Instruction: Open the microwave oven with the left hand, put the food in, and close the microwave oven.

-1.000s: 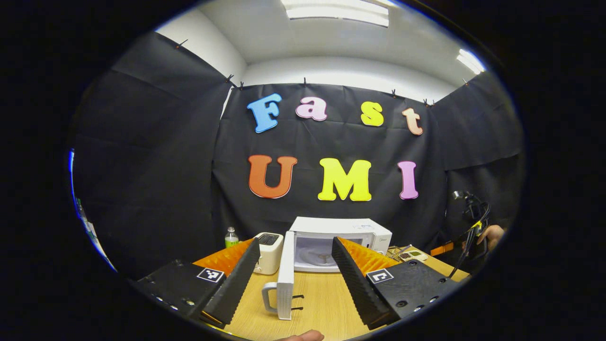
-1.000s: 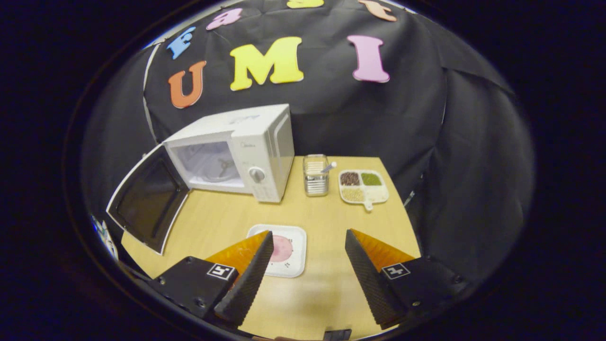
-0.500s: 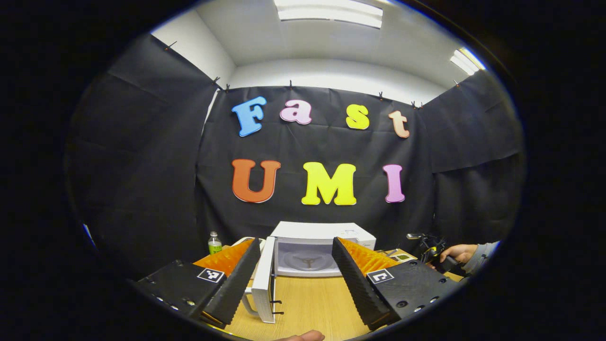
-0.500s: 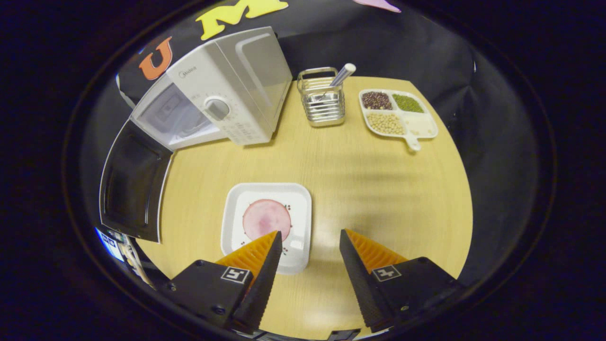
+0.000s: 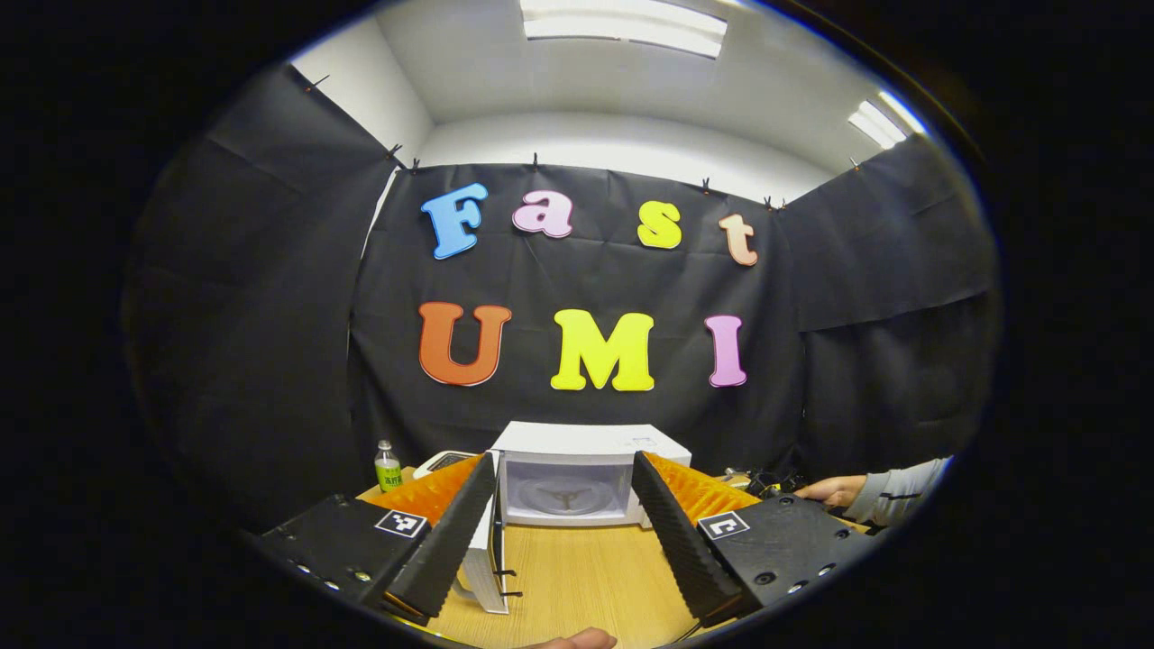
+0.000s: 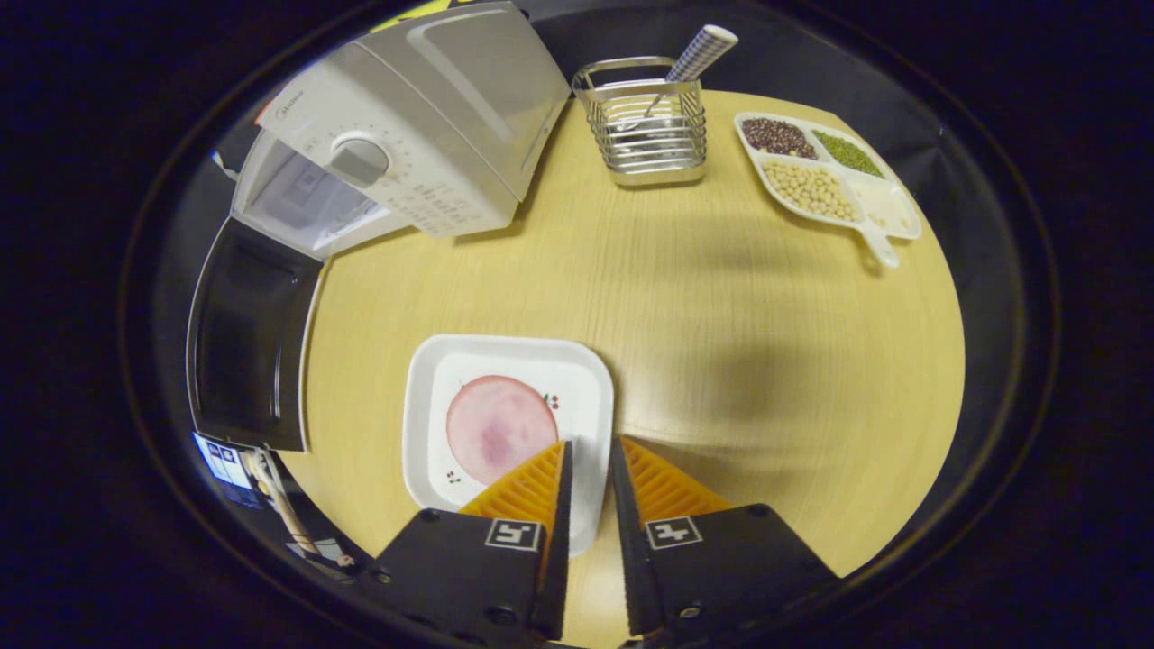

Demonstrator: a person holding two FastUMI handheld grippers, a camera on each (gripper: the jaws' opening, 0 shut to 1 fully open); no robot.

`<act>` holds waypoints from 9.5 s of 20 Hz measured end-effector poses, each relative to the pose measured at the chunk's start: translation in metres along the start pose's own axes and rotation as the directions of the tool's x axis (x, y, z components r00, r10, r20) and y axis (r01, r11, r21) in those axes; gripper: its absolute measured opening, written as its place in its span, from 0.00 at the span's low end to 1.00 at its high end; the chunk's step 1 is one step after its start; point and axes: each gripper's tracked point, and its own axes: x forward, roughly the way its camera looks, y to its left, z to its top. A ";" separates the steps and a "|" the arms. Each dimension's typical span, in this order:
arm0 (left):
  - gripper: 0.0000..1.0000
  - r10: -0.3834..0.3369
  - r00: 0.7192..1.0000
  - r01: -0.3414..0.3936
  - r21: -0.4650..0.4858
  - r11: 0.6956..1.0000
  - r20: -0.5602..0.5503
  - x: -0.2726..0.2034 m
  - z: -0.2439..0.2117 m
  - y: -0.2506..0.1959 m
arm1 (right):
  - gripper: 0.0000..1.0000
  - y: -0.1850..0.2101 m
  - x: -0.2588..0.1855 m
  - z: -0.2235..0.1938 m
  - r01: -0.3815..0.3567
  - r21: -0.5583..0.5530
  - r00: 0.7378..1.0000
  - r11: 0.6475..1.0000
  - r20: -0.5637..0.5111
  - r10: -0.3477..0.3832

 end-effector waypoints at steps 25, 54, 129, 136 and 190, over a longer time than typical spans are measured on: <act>0.93 -0.035 0.999 0.035 0.046 0.998 0.004 -0.014 -0.016 -0.013 | 0.04 0.062 -0.023 -0.042 -0.415 0.326 0.910 0.850 0.176 0.376; 0.93 0.013 1.000 -0.013 0.028 1.000 -0.010 -0.045 -0.022 0.049 | 0.04 0.254 0.020 0.115 -0.656 0.576 0.705 0.488 0.698 0.123; 0.00 0.141 0.972 -0.137 0.032 0.990 -0.186 0.040 -0.211 0.181 | 0.99 0.200 -0.332 -0.096 0.080 -0.200 0.179 0.977 0.967 0.183; 0.00 0.083 0.973 -0.086 -0.003 0.996 -0.215 0.051 -0.239 0.150 | 0.99 0.163 -0.365 -0.143 0.089 -0.173 0.153 0.981 0.975 0.158; 0.01 -0.149 0.906 0.089 -0.167 0.982 -0.395 0.321 -0.316 -0.126 | 0.99 0.080 -0.424 -0.193 0.225 -0.089 0.131 0.970 0.990 0.061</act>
